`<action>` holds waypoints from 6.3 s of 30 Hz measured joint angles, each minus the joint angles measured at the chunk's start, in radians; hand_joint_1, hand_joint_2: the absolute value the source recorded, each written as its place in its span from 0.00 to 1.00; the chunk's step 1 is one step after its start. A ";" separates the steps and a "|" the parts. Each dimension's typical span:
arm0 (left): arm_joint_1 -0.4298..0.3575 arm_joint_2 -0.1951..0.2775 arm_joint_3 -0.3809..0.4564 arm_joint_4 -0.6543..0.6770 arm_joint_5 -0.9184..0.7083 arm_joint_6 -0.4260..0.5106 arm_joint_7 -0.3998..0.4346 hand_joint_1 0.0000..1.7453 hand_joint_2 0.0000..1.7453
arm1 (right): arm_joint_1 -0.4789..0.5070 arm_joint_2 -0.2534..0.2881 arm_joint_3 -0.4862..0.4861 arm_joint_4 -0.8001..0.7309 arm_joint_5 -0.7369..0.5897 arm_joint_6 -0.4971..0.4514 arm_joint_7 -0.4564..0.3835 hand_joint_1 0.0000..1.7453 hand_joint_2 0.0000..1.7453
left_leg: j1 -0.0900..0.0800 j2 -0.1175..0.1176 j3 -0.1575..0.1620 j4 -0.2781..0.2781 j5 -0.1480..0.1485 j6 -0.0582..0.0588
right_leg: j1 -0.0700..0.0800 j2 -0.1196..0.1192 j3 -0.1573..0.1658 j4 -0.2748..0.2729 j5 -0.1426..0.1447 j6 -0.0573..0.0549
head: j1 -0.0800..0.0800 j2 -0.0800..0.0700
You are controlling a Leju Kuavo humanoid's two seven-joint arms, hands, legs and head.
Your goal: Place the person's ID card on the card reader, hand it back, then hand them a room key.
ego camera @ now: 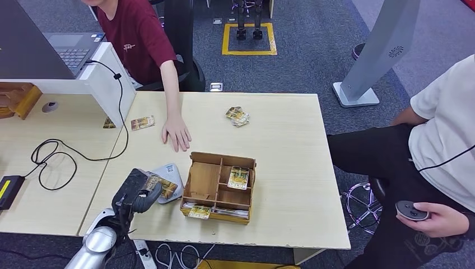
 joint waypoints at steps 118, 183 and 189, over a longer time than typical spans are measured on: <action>-0.160 -0.153 0.079 0.205 -0.534 0.428 -0.053 1.00 1.00 | -0.018 0.000 0.051 -0.007 0.068 0.005 0.018 0.00 1.00 | 0.000 -0.003 0.002 0.000 0.002 0.002 | 0.000 -0.005 0.004 0.000 0.001 0.000 | 0.000 0.000; -0.232 -0.082 0.078 0.134 -0.292 0.306 -0.286 0.00 1.00 | -0.017 -0.003 0.072 -0.015 0.086 0.016 0.000 0.00 1.00 | 0.000 -0.002 0.001 0.000 0.002 0.001 | 0.000 -0.003 0.002 0.000 0.001 0.000 | 0.000 0.000; -0.138 -0.022 0.049 -0.067 -0.280 0.169 -0.365 0.00 1.00 | -0.016 -0.005 0.071 -0.015 0.077 0.019 0.000 0.00 1.00 | 0.000 -0.001 0.000 0.000 0.002 0.001 | 0.000 -0.002 0.002 0.000 0.001 0.000 | 0.000 0.000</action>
